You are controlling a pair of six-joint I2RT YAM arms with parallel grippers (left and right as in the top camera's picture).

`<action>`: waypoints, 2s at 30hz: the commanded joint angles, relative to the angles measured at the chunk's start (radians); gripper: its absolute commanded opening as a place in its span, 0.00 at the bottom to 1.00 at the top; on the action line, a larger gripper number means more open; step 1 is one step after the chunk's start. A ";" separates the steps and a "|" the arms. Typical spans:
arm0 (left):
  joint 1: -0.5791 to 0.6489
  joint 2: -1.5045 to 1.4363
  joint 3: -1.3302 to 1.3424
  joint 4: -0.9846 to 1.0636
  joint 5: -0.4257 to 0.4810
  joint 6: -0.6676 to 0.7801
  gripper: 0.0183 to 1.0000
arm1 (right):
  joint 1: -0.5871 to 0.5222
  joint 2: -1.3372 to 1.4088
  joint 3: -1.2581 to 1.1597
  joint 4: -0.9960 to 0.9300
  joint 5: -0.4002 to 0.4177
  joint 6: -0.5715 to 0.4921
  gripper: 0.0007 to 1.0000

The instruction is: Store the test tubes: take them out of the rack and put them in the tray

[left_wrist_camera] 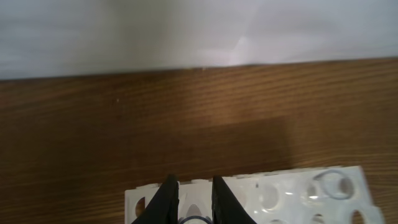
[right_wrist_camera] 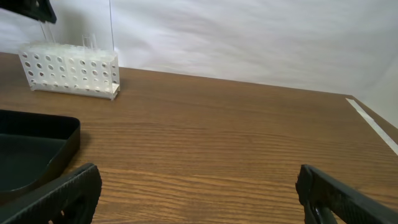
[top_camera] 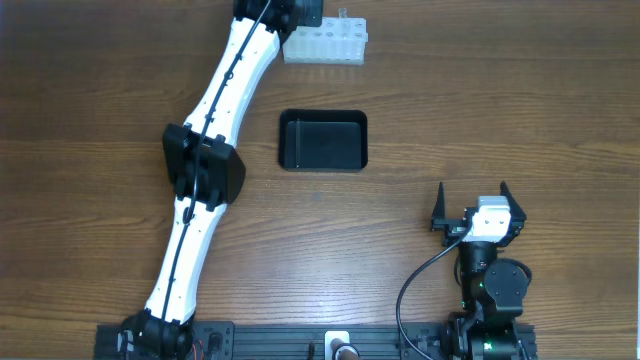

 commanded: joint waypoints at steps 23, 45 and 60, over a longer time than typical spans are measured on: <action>0.004 -0.332 0.023 -0.263 0.064 -0.058 0.05 | 0.006 -0.008 -0.005 -0.003 -0.009 0.006 0.99; -0.069 -0.326 0.023 -0.817 0.251 -0.209 0.03 | 0.006 -0.008 -0.005 -0.003 -0.009 0.005 0.99; -0.058 -0.154 0.023 -0.817 0.271 -0.177 0.04 | 0.006 -0.008 -0.005 -0.003 -0.009 0.006 0.99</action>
